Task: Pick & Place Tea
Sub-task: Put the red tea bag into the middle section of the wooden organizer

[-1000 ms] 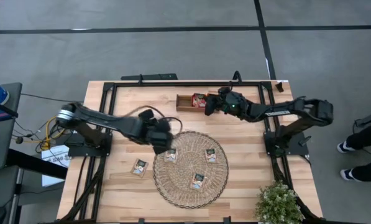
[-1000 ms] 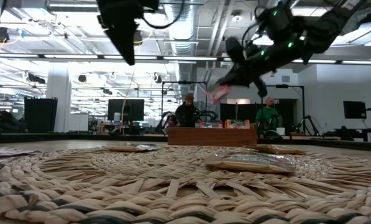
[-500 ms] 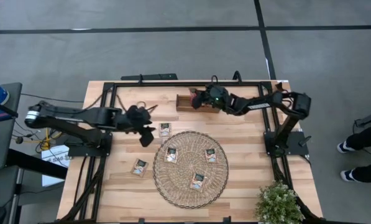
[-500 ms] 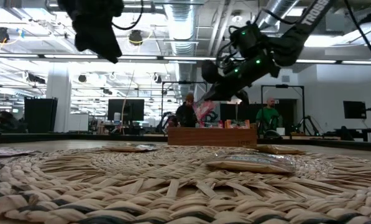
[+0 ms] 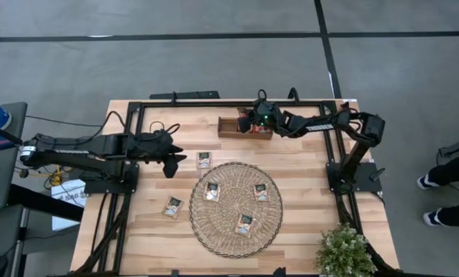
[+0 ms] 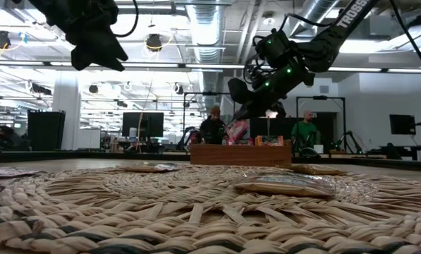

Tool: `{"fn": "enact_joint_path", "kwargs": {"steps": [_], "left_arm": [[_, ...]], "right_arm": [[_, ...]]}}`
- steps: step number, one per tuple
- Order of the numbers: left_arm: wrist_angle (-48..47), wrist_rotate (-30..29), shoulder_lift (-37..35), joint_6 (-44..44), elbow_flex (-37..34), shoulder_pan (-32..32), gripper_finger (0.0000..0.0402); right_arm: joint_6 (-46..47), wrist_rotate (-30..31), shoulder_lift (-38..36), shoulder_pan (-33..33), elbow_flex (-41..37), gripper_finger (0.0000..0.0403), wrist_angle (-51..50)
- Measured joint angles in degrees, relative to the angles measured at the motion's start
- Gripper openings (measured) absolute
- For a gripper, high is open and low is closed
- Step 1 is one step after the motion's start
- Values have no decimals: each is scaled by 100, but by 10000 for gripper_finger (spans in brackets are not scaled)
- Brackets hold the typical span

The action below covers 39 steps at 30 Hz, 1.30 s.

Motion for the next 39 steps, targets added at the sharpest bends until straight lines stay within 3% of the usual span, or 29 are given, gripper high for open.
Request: {"fn": "enact_joint_path", "kwargs": {"steps": [13, 20, 27, 39], "left_arm": [[197, 188, 9, 390, 0, 186, 156], [221, 257, 9, 475, 0, 201, 156], [218, 449, 9, 497, 2, 200, 156], [220, 448, 9, 622, 2, 199, 156]], "right_arm": [[109, 283, 26, 120, 0, 0, -216], [212, 297, 496, 320, 88, 0, -149], [-83, 833, 578, 351, 245, 0, -201], [-202, 875, 578, 371, 245, 0, -537]]}}
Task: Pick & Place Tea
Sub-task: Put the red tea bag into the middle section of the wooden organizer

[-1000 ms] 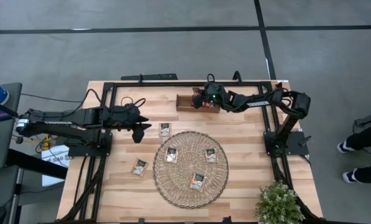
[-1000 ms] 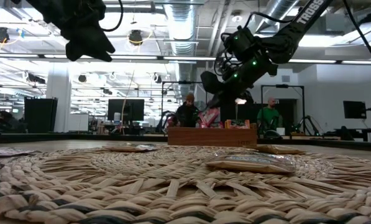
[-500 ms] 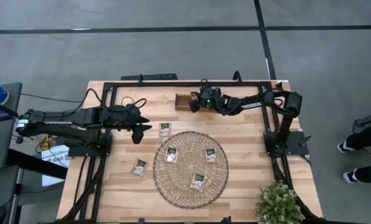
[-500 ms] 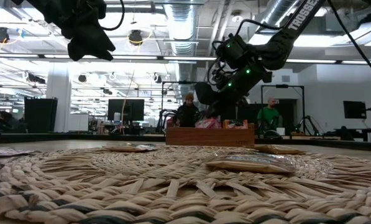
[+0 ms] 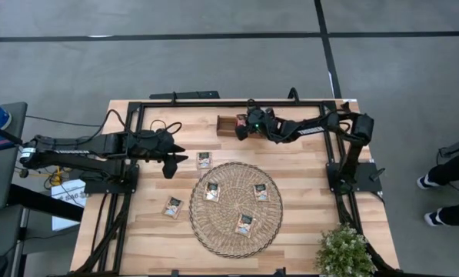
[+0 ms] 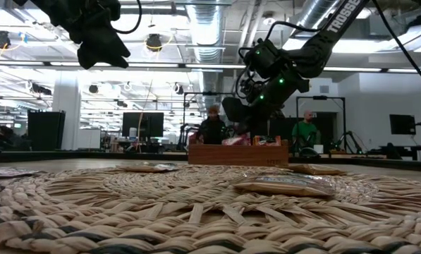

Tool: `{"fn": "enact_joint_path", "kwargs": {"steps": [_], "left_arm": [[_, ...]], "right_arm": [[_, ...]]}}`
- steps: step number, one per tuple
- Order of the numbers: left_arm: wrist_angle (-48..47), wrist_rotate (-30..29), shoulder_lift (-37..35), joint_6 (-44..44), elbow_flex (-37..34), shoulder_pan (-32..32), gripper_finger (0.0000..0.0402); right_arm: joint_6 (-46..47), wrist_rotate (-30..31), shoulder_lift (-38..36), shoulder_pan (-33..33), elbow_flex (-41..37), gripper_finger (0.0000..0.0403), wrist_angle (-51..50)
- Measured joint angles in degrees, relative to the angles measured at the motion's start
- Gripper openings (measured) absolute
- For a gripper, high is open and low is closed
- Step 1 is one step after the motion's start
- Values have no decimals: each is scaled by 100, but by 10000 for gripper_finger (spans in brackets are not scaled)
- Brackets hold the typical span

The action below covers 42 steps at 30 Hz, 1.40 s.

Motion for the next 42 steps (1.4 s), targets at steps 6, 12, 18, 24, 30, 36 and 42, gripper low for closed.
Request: {"fn": "enact_joint_path", "kwargs": {"steps": [6, 12, 18, 24, 30, 36, 42], "left_arm": [[0, 29, 0, 19, 0, 0, 156], [0, 45, 0, 44, 0, 0, 156], [0, 47, 0, 68, 0, 0, 156], [0, 52, 0, 127, 2, 0, 156], [0, 84, 0, 129, 2, -2, 156], [0, 220, 0, 127, 4, 0, 156], [0, 220, 1, 127, 4, -2, 156]], "right_arm": [[-230, 5, 0, -43, 0, 0, 53], [-244, 4, -2, -52, 0, 0, 139], [-244, -15, -2, -35, 0, 16, 142], [-244, -13, -4, -50, 0, 69, 140], [-244, -10, -4, -50, 0, 100, 141], [-290, -9, -45, -50, 0, 107, 85], [-699, 254, -419, -50, -4, 101, -205]]}}
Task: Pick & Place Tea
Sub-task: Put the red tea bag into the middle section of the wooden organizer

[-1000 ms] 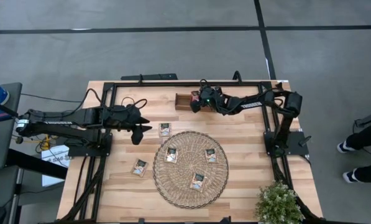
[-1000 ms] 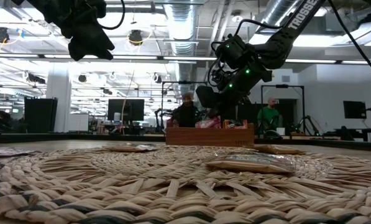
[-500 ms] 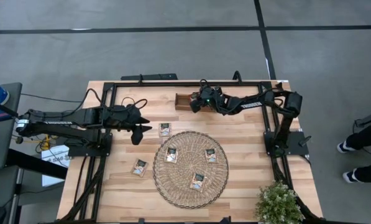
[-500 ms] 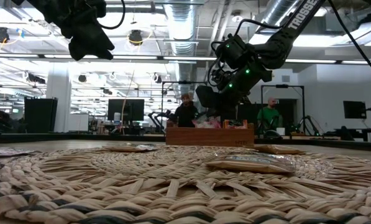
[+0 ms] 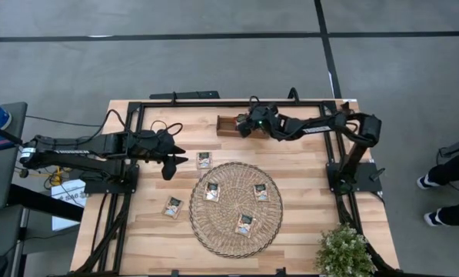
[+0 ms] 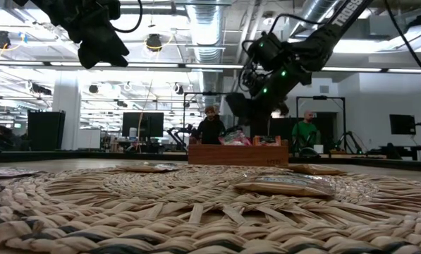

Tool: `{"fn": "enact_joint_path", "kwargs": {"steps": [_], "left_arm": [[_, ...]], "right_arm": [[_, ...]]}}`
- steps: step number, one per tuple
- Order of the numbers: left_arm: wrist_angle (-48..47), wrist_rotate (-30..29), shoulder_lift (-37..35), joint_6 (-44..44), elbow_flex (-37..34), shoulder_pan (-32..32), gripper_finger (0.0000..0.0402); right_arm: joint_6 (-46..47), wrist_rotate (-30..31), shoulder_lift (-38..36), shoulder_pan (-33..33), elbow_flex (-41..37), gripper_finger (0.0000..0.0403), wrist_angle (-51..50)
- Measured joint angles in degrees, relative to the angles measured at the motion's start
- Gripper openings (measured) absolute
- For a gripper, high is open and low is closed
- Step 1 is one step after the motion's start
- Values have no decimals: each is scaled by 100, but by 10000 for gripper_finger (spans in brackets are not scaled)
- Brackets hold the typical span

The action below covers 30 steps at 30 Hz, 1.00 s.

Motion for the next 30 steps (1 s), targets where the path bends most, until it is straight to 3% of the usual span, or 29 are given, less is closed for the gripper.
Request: {"fn": "enact_joint_path", "kwargs": {"steps": [4, 11, 19, 30], "left_arm": [[0, 0, 1, 0, 0, 0, 156], [126, 0, 1, 0, 0, 0, 156], [185, 0, 1, -4, 0, 0, 156], [184, 0, 1, -4, 0, 0, 156]], "right_arm": [[-414, -92, -264, -24, 7, 94, 66], [-276, -1318, -27, -436, 417, 61, -60], [-862, -1623, 470, -625, 1483, 28, -974], [-1066, -1624, 1005, -721, 2102, 30, -1945]]}}
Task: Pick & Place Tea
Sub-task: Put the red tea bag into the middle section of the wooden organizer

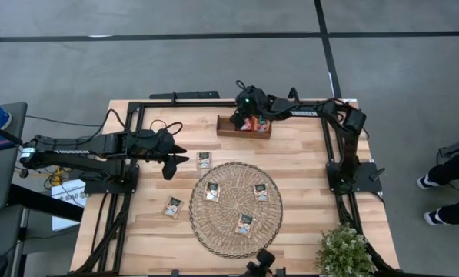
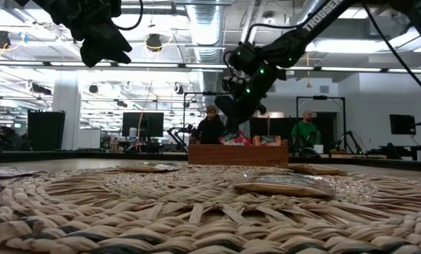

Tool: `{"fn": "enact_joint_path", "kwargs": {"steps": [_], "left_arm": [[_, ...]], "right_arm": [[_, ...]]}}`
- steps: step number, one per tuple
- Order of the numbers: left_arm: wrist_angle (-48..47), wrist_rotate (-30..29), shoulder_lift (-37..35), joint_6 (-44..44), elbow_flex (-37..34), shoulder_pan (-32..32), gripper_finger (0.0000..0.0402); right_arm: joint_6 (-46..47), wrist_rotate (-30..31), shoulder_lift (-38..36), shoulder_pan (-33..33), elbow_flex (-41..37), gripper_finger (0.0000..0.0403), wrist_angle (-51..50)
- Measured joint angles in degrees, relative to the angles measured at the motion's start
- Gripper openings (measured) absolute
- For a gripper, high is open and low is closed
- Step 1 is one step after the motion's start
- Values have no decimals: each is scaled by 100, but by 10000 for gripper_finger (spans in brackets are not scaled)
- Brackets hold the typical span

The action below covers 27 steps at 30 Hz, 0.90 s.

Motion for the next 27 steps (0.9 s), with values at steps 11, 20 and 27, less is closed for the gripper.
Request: {"fn": "enact_joint_path", "kwargs": {"steps": [11, 20, 27], "left_arm": [[-11, 0, 0, 48, 0, 0, 156], [-14, 0, 0, 48, 0, 0, 156], [-14, 0, 0, 85, 0, 0, 156]], "right_arm": [[-27, -263, -54, -142, -8, 28, -754], [-25, -294, -65, -129, -10, 31, -1071], [-25, -291, -67, -21, -15, 28, -1376]]}}
